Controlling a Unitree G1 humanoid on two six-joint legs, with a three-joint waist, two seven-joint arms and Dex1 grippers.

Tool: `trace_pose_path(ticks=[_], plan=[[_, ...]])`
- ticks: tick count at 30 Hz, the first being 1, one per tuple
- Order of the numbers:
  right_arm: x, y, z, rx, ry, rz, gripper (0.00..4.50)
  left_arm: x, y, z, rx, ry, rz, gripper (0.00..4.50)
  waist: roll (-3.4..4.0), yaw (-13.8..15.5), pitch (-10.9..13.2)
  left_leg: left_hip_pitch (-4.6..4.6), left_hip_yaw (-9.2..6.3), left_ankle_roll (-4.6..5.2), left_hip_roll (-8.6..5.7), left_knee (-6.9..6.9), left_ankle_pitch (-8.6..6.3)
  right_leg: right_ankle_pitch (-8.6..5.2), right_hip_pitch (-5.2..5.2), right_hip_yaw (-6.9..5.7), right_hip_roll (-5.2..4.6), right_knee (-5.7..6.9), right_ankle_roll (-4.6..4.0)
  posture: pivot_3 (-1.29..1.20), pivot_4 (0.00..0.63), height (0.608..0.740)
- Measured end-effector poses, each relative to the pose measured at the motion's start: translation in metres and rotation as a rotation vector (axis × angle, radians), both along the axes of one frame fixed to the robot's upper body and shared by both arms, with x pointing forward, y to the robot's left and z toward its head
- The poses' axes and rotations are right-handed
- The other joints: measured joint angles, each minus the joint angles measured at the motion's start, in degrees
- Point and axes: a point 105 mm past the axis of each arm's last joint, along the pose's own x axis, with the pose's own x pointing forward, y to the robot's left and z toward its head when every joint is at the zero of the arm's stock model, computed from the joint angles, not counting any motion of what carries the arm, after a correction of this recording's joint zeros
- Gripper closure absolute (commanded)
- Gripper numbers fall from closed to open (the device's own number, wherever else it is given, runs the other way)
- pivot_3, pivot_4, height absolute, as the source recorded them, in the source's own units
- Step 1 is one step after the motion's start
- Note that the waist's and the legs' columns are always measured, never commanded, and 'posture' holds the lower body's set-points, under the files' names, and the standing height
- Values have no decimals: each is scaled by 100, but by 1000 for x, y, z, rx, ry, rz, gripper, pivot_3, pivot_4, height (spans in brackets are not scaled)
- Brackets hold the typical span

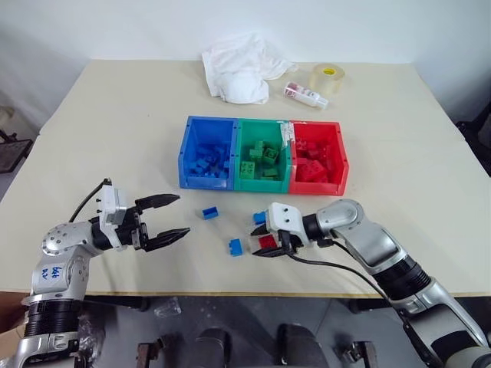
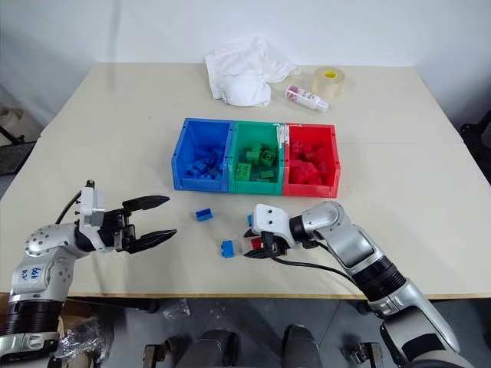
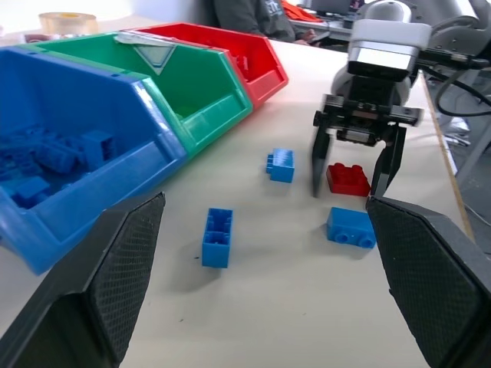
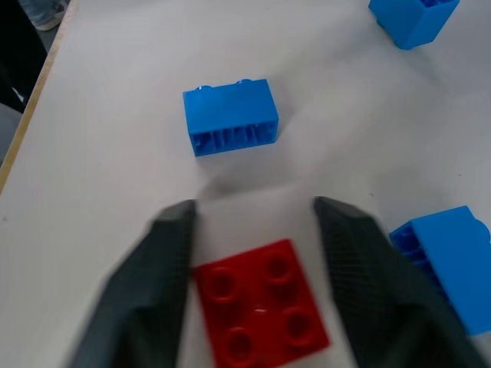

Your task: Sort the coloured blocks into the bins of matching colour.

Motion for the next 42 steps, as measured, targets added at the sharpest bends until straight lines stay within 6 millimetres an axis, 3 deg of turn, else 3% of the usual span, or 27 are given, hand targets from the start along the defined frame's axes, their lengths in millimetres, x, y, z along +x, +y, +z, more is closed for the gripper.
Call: trace_pose_path(ticks=[1,9,13,16,19,21,24,28,29,33,35,42], plan=[[-1,-1,0,2,2,2,3082,0,0,0,-1,2,4,0,0,1,0,0,0,0,0,0,0,0,0,-1,0,0,0,0,150,740],[-1,-8,8,71,13,-34,3075,3,-1,2,-5,-7,3,0,0,14,0,0,0,0,0,0,0,0,0,-1,0,0,0,0,150,740],[6,-12,55,225,-68,-107,3075,6,-3,8,-7,-29,-6,0,0,22,0,-1,0,0,0,0,0,0,0,-1,-1,-1,0,0,150,740],[26,-28,95,310,-182,-225,3075,10,-2,8,-13,-29,-4,0,0,24,0,-1,1,0,-1,0,0,0,0,0,-1,0,0,0,150,740],[59,-55,131,349,-310,-394,3075,14,-4,6,-26,-23,-11,0,0,26,0,0,2,0,-3,0,0,0,0,0,-1,2,0,0,150,740],[80,-70,139,342,-358,-487,2336,19,-9,7,-37,-34,-26,0,0,22,0,0,4,0,-4,-1,0,0,-1,-1,-1,4,0,0,150,740],[104,-87,134,309,-372,-588,1461,24,-14,11,-33,-56,-44,0,0,-16,0,0,8,0,-4,-5,0,0,-4,-1,-1,6,0,0,150,740],[119,-98,128,292,-388,-631,25,28,-16,12,-31,-65,-51,0,0,-128,0,-1,8,0,-3,-11,0,0,-8,-5,-2,7,0,0,150,740],[121,-99,128,288,-393,-632,8,29,-16,12,-32,-68,-52,0,0,-140,0,-1,8,0,-2,-12,0,0,-9,-6,-1,7,0,0,150,740],[117,-97,129,287,-392,-594,8,30,-15,12,-32,-70,-55,0,0,-202,0,-1,8,0,3,-14,0,0,-12,-12,0,9,0,0,150,740],[106,-97,129,286,-393,-549,8,30,-16,13,-31,-75,-63,0,0,-206,0,-2,6,0,3,-13,0,0,-12,-13,-1,10,0,0,150,740],[32,-114,93,207,-234,-387,8,32,-16,8,-33,-49,-74,0,0,-31,0,-6,4,3,-5,4,-1,0,1,-10,-6,5,0,0,150,740]])
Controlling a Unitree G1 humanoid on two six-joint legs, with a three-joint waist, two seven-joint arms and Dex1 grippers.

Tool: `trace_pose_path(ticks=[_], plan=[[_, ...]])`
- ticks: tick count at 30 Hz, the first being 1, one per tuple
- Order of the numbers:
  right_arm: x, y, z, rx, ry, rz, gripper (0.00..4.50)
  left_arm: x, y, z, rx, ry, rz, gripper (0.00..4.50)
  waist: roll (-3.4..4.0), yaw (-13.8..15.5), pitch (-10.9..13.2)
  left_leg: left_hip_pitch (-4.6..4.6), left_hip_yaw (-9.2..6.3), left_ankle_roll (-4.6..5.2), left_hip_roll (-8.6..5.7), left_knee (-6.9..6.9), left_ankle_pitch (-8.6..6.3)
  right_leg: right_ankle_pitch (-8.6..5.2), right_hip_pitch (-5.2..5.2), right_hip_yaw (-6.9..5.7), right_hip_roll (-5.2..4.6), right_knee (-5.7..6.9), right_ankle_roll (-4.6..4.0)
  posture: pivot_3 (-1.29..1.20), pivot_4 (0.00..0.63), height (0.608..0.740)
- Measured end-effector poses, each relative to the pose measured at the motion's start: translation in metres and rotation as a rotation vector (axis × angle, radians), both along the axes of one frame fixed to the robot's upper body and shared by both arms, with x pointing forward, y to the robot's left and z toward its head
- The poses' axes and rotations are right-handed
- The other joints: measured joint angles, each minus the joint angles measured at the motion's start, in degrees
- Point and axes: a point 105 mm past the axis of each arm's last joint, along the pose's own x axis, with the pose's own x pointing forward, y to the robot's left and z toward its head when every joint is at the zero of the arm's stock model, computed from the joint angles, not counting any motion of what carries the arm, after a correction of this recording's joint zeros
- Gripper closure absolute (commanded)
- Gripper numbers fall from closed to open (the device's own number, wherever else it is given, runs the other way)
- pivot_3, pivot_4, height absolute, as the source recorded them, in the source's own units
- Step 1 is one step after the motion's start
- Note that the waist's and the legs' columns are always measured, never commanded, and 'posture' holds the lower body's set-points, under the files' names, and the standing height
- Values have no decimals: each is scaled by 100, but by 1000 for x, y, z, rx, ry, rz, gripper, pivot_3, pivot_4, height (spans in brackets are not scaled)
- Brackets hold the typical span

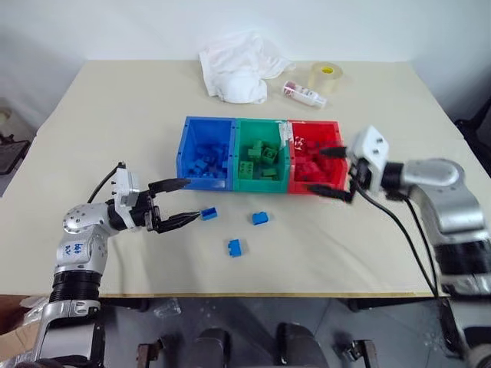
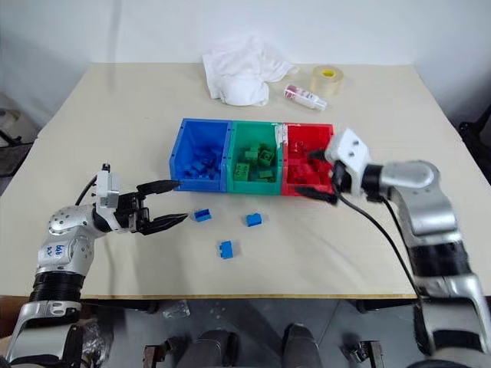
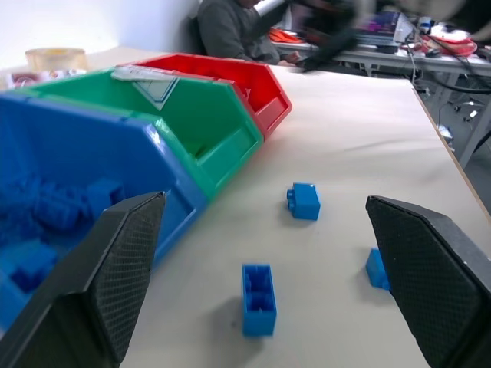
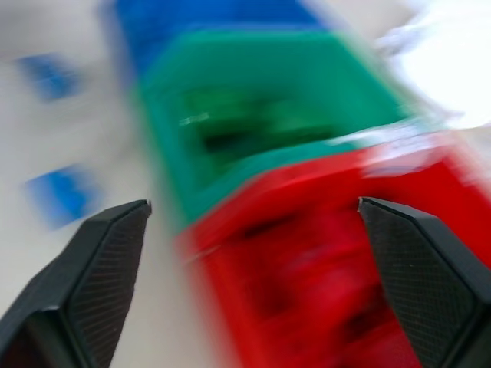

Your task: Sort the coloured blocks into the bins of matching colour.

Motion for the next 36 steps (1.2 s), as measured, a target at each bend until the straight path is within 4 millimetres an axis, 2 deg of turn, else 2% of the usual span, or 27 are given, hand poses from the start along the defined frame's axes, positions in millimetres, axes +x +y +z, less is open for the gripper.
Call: trace_pose_path(ticks=[8,10,13,17,20,23,27,29,33,36], plan=[[-56,-61,-14,-117,135,-102,8,-2,1,-1,17,-3,-17,0,0,98,0,3,14,0,7,4,0,0,5,5,3,-5,0,0,150,740],[-64,-66,-19,-127,172,-110,8,-2,2,-1,21,-3,-14,0,-1,98,0,4,18,0,7,4,0,0,5,7,3,-5,0,0,150,740],[-65,-61,-18,-120,177,-96,8,-3,3,0,23,-4,-20,0,0,62,0,12,34,0,15,3,0,0,4,11,4,-8,0,0,150,740],[-58,-37,-17,-92,170,-32,8,-3,4,0,21,-4,-20,0,-1,71,0,11,35,0,18,3,0,0,2,11,4,-10,0,0,150,740],[-45,9,-23,10,170,93,8,-3,7,0,20,-4,-9,0,-4,51,1,11,34,-1,18,3,1,0,1,11,5,-14,0,0,150,740],[-37,43,-38,52,210,182,8,-4,6,2,22,-15,-7,0,-3,70,1,7,23,-2,14,-1,1,0,-6,9,4,-8,0,0,150,740],[-20,70,-49,55,210,230,8,-10,10,-4,22,2,17,0,-7,52,0,6,10,2,1,0,-1,0,-1,9,-1,-5,0,0,150,740],[-12,90,-64,34,226,265,8,-14,7,-6,23,2,13,0,-8,30,1,6,8,1,6,-1,-1,0,-3,5,3,-4,0,0,150,740],[0,100,-86,11,256,250,8,-18,8,-4,18,-9,25,0,-7,28,0,6,2,-1,4,0,1,0,-3,1,2,2,0,0,150,740],[8,101,-89,-2,238,237,650,-22,10,-7,16,5,41,0,-7,-7,0,7,0,-1,5,-1,0,0,-3,1,3,3,-1,0,150,740]])
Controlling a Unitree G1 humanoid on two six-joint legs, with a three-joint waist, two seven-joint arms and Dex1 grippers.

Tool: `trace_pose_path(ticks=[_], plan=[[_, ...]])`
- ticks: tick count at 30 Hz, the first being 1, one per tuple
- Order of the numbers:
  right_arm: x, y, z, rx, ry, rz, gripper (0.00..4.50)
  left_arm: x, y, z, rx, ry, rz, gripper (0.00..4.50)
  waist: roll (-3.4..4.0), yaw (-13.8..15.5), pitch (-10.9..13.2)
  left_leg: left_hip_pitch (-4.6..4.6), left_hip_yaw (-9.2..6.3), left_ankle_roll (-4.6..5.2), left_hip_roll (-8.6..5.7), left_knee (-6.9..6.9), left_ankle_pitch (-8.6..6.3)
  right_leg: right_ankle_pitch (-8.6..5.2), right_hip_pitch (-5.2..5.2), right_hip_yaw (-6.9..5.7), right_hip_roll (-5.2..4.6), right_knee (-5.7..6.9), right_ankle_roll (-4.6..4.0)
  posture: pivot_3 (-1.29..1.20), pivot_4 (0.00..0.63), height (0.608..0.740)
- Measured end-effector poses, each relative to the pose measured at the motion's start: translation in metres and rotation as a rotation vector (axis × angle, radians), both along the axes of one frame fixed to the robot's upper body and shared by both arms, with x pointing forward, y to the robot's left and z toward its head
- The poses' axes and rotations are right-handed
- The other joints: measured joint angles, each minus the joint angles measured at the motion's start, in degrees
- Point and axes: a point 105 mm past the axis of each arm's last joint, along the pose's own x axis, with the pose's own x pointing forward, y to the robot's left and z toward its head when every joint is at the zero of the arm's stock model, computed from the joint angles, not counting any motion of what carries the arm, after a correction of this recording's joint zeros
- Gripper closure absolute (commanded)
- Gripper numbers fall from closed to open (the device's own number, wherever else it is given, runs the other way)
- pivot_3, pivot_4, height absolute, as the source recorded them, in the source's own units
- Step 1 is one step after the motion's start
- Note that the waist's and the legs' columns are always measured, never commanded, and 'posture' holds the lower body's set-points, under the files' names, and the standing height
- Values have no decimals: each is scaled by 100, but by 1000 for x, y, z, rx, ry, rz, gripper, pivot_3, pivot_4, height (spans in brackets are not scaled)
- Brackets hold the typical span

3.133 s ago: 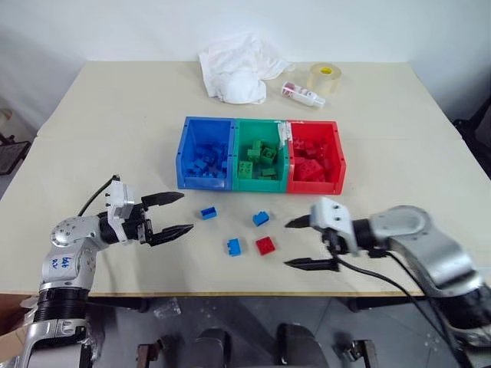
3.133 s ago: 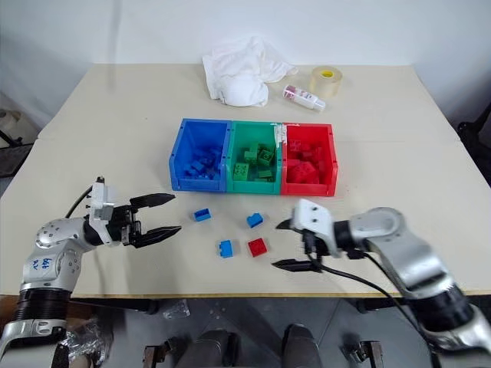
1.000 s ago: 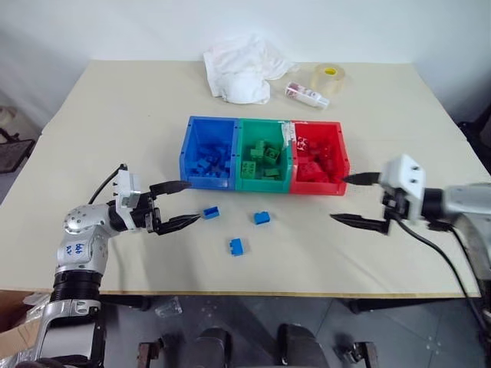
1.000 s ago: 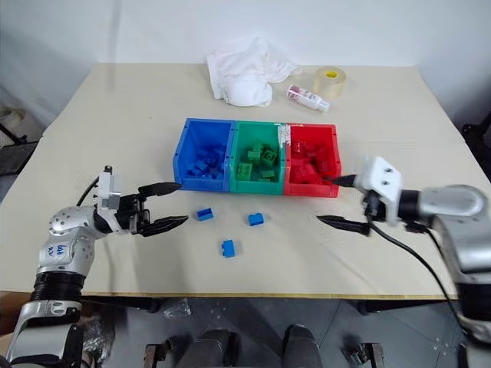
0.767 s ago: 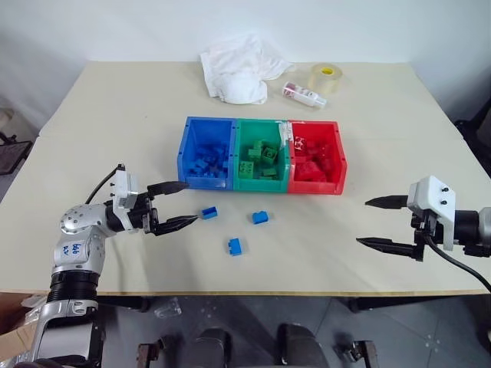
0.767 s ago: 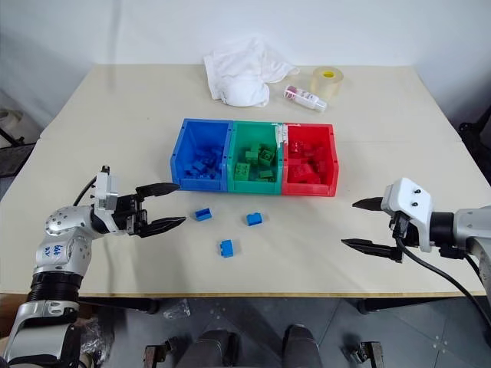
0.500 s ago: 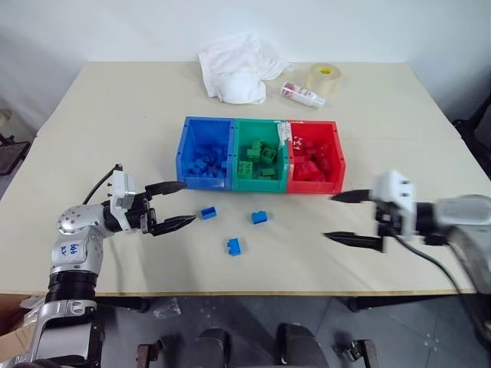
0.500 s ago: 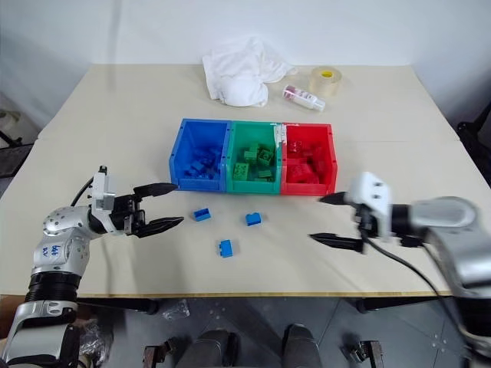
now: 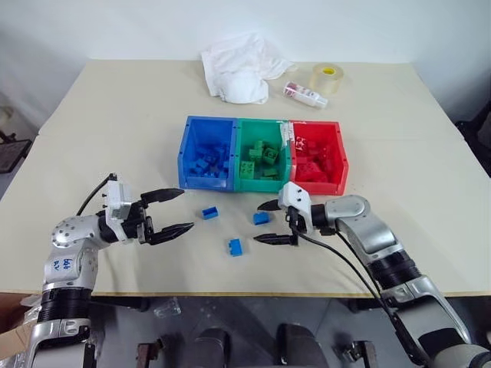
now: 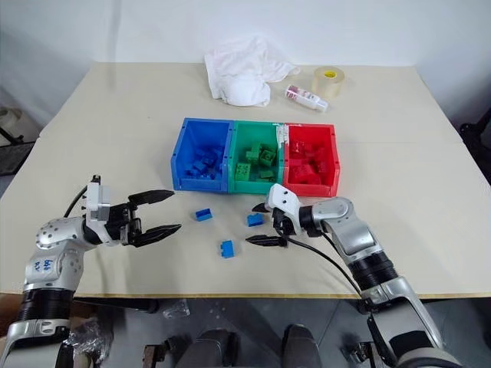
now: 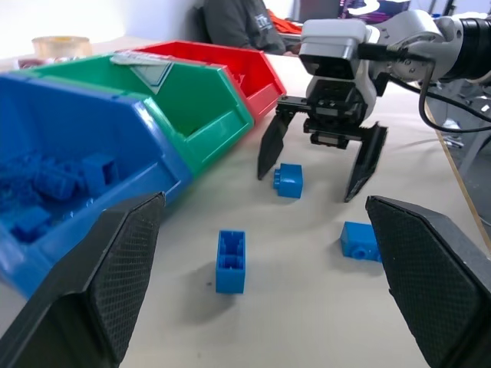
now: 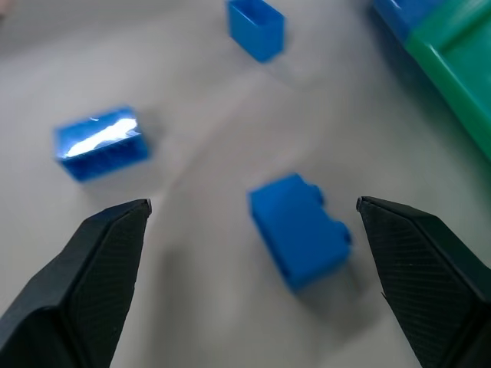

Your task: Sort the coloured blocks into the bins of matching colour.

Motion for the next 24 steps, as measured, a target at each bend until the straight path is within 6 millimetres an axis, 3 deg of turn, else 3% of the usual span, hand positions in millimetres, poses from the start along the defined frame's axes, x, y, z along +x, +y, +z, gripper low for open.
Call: trace_pose_path(ticks=[8,9,18,24], plan=[[0,0,1,-4,-25,2,3478,-2,-1,0,-6,2,1,0,1,-84,0,0,-5,-2,1,-4,0,0,-1,-3,1,0,0,0,150,740],[-1,1,3,2,-31,4,3655,-2,-1,0,-6,3,1,0,1,-83,0,0,-5,-2,1,-4,0,0,-1,-3,1,0,0,0,150,740],[-2,13,62,140,-151,-24,3651,-2,0,-1,-8,8,-2,0,1,-74,0,0,-5,-2,0,-4,0,0,-1,-2,1,1,0,0,150,740],[25,53,113,237,-251,-77,3651,2,-2,4,-11,-9,-9,0,3,-130,0,2,0,-6,2,-8,3,-1,-11,-1,3,11,-2,0,150,740]])
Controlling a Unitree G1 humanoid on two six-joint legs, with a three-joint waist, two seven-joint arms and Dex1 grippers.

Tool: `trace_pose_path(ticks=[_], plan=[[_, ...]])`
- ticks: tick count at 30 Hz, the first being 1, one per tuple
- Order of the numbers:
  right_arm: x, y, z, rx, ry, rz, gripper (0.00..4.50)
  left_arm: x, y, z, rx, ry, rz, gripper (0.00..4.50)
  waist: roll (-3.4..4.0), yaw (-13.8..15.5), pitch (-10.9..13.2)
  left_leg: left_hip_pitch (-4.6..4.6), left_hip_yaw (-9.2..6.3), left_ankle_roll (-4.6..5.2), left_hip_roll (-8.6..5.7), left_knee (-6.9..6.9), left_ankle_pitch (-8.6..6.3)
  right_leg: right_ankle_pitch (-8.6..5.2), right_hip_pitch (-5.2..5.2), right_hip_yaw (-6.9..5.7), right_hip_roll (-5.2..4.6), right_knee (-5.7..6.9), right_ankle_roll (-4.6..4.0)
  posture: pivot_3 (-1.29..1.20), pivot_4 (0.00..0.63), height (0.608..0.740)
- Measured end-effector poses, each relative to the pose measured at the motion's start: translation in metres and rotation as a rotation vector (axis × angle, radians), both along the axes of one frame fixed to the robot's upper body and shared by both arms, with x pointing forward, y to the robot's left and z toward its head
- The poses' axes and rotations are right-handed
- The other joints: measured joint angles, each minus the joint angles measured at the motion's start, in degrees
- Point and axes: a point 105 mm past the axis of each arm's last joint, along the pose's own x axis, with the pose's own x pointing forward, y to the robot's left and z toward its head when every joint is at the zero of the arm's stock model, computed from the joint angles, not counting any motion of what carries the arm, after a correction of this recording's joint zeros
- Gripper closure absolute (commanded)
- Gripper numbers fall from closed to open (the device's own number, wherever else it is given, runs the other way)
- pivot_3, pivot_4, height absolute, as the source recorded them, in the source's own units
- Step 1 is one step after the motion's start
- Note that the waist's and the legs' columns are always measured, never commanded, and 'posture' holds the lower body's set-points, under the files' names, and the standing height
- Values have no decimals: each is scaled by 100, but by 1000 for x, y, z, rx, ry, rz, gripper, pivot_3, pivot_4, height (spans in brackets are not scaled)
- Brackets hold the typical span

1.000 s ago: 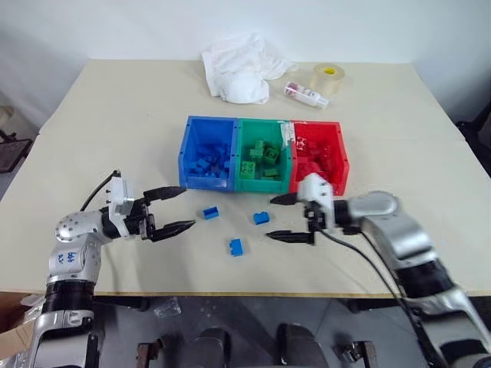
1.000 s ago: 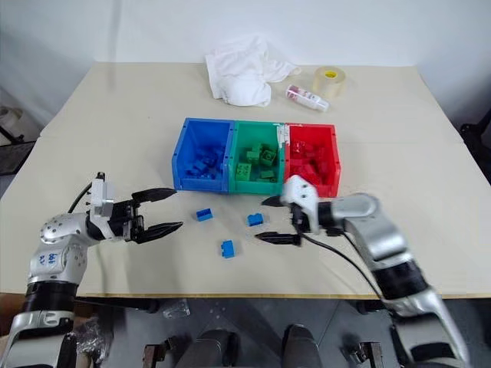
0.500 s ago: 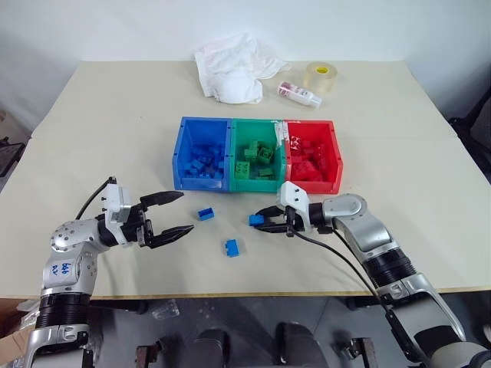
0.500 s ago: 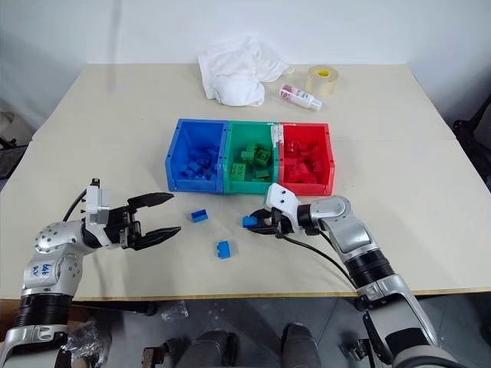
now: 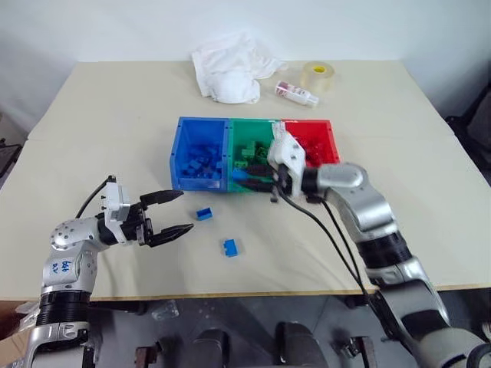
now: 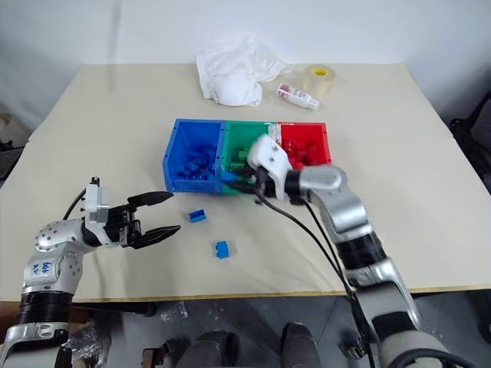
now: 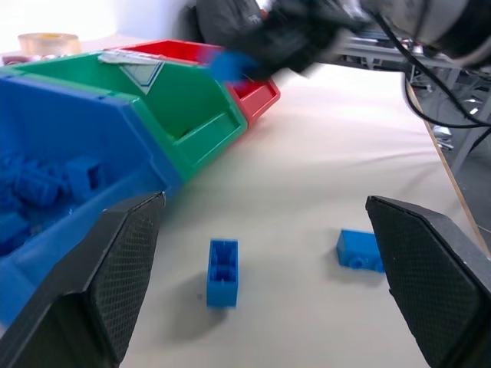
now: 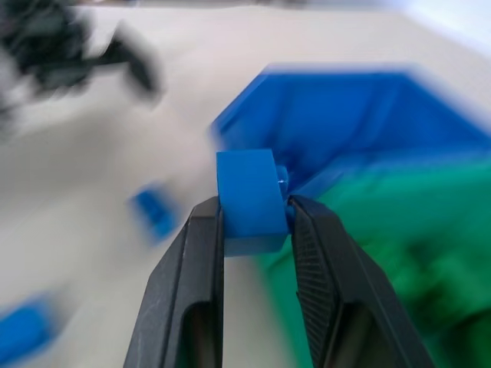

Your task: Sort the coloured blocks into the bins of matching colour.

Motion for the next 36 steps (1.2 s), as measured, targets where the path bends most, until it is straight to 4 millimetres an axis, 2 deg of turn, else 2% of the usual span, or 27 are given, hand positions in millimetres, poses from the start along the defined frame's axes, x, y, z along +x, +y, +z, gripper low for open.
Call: trace_pose_path(ticks=[1,6,10,12,16,19,23,29,31,33,35,36], plan=[[5,8,8,11,-20,-8,3651,1,0,1,-1,-5,0,0,1,-23,-1,0,0,-1,-1,-4,0,0,-3,0,0,2,0,0,150,740],[35,41,18,27,-42,-85,1996,3,0,-1,-9,-4,4,0,1,-128,-1,0,-13,0,-5,-10,0,0,-6,-2,-1,10,0,0,150,740],[42,52,17,45,-60,-99,578,3,0,-1,-8,-9,6,0,2,-146,0,0,-28,-1,-6,-14,0,0,-6,-3,-1,15,0,0,150,740],[42,54,17,61,-71,-97,21,3,-1,-1,-8,-12,7,0,3,-157,0,-1,-30,-1,-6,-14,0,0,-5,-3,-1,15,0,0,150,740],[40,46,23,82,-104,-75,21,3,-1,-1,-10,-13,10,0,3,-181,0,-1,-36,-1,-6,-12,0,0,-4,-3,0,17,0,0,150,740],[31,28,17,74,-116,-35,21,3,-1,-1,-11,-12,9,0,3,-185,0,-1,-45,-1,-10,-10,0,0,0,-2,-1,22,0,0,150,740],[10,-18,-9,9,-95,14,21,3,-2,-2,-13,-9,7,0,3,-124,0,-5,-52,0,-17,-7,0,0,5,1,-2,13,0,0,150,740],[-39,-83,-38,-150,32,111,21,2,-1,-4,-8,-6,0,0,3,-32,0,-5,-40,0,-14,-2,0,0,14,0,-2,-2,0,0,150,740],[-52,-97,-45,-187,83,120,21,2,-2,-4,-6,-5,-7,0,3,-1,0,-5,-30,0,-10,-2,0,0,13,2,-2,-8,0,0,150,740],[-73,-129,-59,-258,184,93,21,1,-1,-5,2,1,-15,0,3,76,1,-5,-29,1,-9,-3,-1,0,15,1,-2,-10,0,0,150,740],[-85,-158,-66,-306,254,25,21,1,4,-8,8,17,-4,0,3,122,1,-6,-20,3,-11,2,-2,0,19,4,-4,-17,0,0,150,740],[-87,-166,-65,-316,262,0,21,0,6,-9,11,20,0,0,3,150,1,-5,-13,4,-9,5,-2,0,22,7,-4,-22,0,0,150,740]])
